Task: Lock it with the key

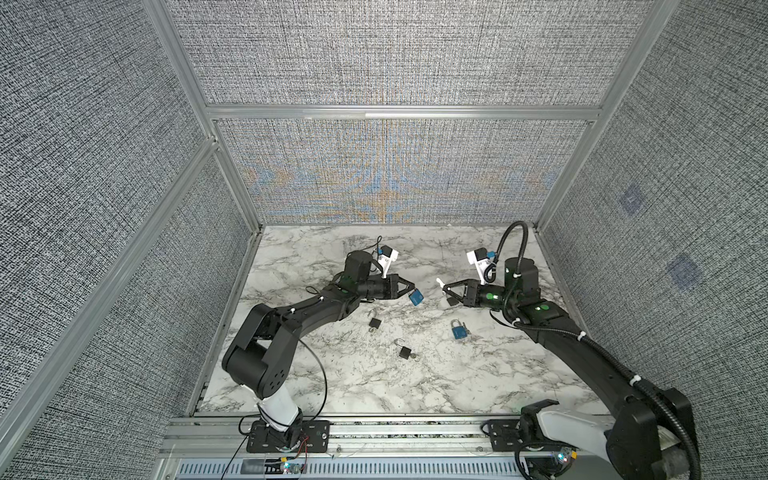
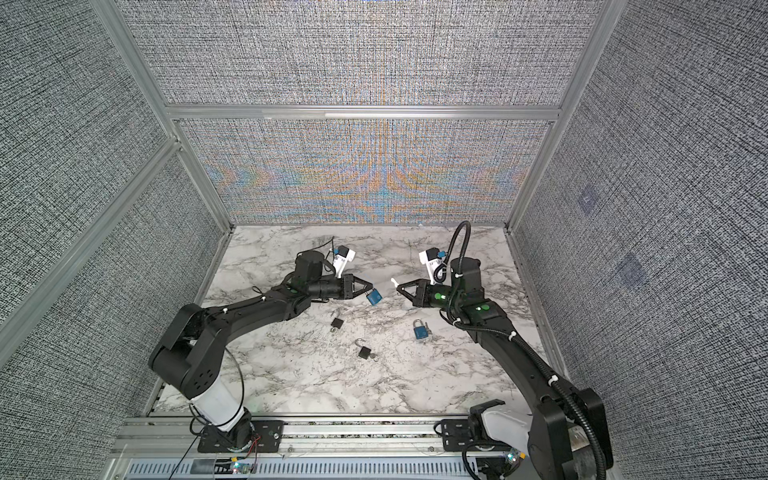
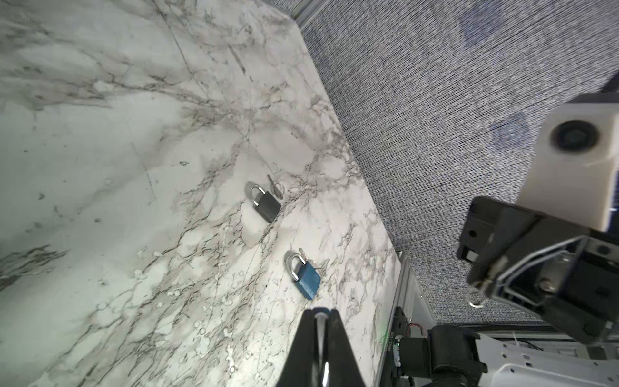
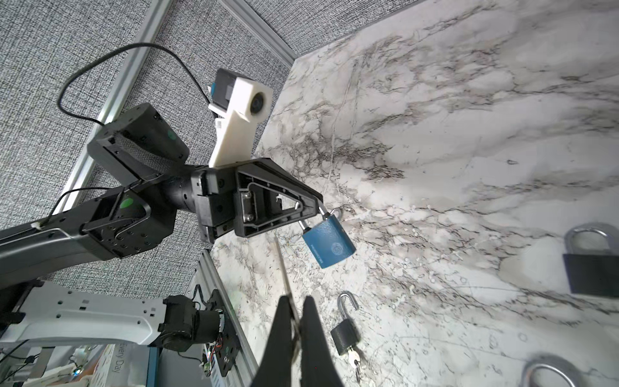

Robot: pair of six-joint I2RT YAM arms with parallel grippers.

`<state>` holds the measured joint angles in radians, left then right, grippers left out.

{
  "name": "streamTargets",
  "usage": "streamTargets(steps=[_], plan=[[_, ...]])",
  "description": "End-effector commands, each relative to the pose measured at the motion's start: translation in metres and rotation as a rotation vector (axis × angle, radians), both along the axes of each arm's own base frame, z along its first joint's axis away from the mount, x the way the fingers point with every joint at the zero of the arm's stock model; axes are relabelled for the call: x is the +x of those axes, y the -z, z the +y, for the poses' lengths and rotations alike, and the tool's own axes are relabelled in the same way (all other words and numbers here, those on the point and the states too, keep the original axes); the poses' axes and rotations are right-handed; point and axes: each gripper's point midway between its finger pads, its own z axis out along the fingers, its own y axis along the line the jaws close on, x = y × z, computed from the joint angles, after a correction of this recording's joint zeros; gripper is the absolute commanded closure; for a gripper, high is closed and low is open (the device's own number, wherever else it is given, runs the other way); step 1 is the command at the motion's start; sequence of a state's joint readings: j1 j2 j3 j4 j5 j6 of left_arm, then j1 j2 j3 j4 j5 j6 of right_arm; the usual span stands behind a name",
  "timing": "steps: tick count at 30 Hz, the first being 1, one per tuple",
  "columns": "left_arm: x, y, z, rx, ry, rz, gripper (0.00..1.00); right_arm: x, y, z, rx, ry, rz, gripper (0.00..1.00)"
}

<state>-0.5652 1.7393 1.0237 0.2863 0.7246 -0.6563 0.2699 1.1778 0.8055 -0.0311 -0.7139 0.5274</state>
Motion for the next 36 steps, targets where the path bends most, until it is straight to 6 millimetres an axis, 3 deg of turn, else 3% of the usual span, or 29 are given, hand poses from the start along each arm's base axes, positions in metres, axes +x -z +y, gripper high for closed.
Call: streamTargets(steps=[1, 9, 10, 21, 29, 33, 36], plan=[[0.004, 0.020, -0.006, 0.067, 0.031, 0.019, 1.00, 0.004, 0.011, -0.009, -0.034, 0.050, 0.031, 1.00], [0.014, 0.056, -0.030, 0.113, 0.101, 0.099, 1.00, 0.010, 0.034, -0.019, -0.074, 0.111, 0.088, 1.00], [0.016, 0.067, -0.032, 0.127, 0.105, 0.118, 1.00, 0.010, 0.037, -0.019, -0.077, 0.112, 0.095, 1.00], [0.028, 0.105, -0.041, 0.190, 0.128, 0.180, 1.00, 0.005, 0.046, -0.022, -0.086, 0.120, 0.107, 1.00], [0.036, 0.122, -0.042, 0.227, 0.110, 0.193, 0.85, 0.000, 0.042, -0.026, -0.101, 0.136, 0.101, 1.00], [0.042, 0.127, -0.040, 0.244, 0.088, 0.194, 0.70, -0.002, 0.045, -0.030, -0.114, 0.154, 0.105, 1.00], [0.048, 0.128, -0.035, 0.255, 0.058, 0.191, 0.65, -0.002, 0.047, -0.032, -0.119, 0.168, 0.110, 1.00]])
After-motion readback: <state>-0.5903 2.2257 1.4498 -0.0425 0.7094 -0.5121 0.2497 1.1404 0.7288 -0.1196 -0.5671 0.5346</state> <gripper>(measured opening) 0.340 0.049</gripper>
